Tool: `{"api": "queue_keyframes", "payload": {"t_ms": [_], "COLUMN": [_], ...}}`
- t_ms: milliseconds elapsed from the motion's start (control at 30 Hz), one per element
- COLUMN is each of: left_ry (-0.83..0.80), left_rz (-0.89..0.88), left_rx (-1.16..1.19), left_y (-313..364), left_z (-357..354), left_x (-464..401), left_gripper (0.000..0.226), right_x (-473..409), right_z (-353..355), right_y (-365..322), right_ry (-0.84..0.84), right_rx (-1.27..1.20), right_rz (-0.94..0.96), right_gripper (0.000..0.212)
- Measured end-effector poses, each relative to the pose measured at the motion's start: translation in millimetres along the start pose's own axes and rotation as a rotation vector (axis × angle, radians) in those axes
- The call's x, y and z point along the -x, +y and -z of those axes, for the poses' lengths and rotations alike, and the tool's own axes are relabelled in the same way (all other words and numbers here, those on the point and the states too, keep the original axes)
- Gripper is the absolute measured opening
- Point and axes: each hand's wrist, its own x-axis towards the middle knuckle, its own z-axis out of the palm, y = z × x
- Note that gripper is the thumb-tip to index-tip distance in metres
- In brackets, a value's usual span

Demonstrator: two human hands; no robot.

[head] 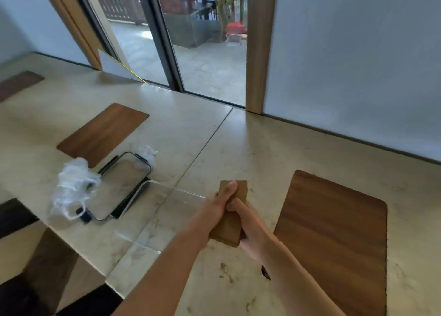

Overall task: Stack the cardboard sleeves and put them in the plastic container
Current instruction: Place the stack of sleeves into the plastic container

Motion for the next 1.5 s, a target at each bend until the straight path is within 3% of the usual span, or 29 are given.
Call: {"api": "queue_keyframes", "payload": {"t_ms": [200, 300, 433, 567, 700, 867, 933, 1033, 1167, 1267, 1400, 1500], "left_ry": [0.116, 0.120, 0.153, 0.163, 0.414, 0.646, 0.596, 0.358, 0.173, 0.103, 0.064, 0.038], "left_rz": [-0.040, -0.002, 0.046, 0.043, -0.110, -0.398, -0.313, -0.077, -0.058, -0.033, -0.023, -0.029], "left_rx": [0.041, -0.013, -0.035, -0.019, -0.253, -0.011, 0.001, 0.091, 0.124, 0.133, 0.112, 0.068], "left_y": [7, 0, -25, -44, -49, -57, -60, -65, -63, -62, -67, -66], "left_z": [97, 135, 178, 204, 217, 242, 254, 260, 264, 268, 261, 253], "left_x": [-8, -21, -47, -65, -78, -85, -92, -104, -103, -100, -101, -105], "left_gripper": [0.091, 0.087, 0.066, 0.075, 0.073, 0.059, 0.072, 0.084, 0.095, 0.096, 0.083, 0.079], "right_x": [-32, -49, -71, -90, -107, -120, -123, -125, -124, -123, -124, -125], "right_z": [-82, -114, -142, -155, -166, -174, -180, -193, -207, -211, -206, -202], "right_y": [6, 26, 57, 80, 90, 93, 96, 100, 101, 101, 100, 94], "right_ry": [-0.103, -0.102, -0.057, -0.039, 0.006, 0.092, 0.117, 0.132, 0.141, 0.163, 0.184, 0.190], "right_rx": [0.123, 0.113, 0.109, 0.088, 0.058, 0.067, 0.094, 0.113, 0.135, 0.163, 0.206, 0.266], "right_rz": [0.000, -0.078, -0.158, -0.220, -0.241, -0.275, -0.274, -0.244, -0.214, -0.230, -0.217, -0.259], "right_gripper": [0.059, 0.054, 0.051, 0.039, 0.030, 0.042, 0.050, 0.074, 0.090, 0.082, 0.045, 0.030]}}
